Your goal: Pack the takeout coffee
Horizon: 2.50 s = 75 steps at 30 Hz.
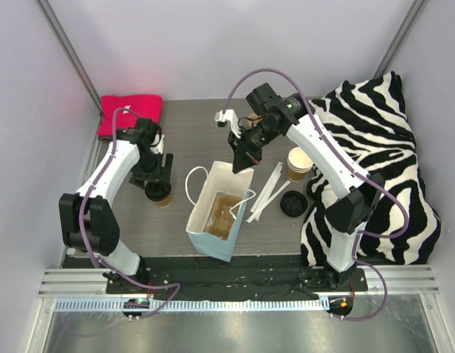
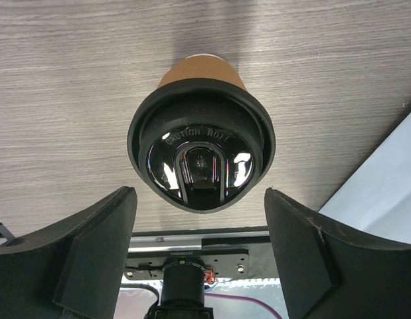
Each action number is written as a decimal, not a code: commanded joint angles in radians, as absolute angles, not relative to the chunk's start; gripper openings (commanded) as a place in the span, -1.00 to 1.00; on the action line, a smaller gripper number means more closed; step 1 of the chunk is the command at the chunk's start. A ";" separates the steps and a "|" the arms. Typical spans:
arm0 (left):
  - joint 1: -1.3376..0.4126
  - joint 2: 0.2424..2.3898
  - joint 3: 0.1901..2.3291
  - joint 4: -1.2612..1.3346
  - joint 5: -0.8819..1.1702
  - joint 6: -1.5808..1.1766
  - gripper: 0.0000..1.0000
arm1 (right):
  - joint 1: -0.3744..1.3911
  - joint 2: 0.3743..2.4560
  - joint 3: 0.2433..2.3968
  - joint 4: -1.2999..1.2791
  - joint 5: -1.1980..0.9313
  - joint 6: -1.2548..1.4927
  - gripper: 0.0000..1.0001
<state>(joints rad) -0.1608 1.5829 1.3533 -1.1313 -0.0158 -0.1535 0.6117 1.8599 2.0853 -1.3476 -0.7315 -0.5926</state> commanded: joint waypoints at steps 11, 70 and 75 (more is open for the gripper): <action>-0.176 1.597 1.358 -1.077 -0.034 -0.167 0.62 | 0.604 1.847 2.100 -1.325 -0.759 -0.597 -0.98; -0.206 1.598 1.325 -1.065 -0.066 -0.156 0.72 | 0.589 1.848 2.097 -1.327 -0.773 -0.604 -0.98; -0.206 1.617 1.321 -1.057 -0.052 -0.160 0.68 | 0.588 1.853 2.097 -1.328 -0.776 -0.609 -0.98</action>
<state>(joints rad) -0.2028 1.6058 1.3254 -1.0878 -0.0746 -0.1539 0.5922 1.8599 2.0850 -1.3476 -0.7528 -0.5941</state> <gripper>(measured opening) 0.848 0.028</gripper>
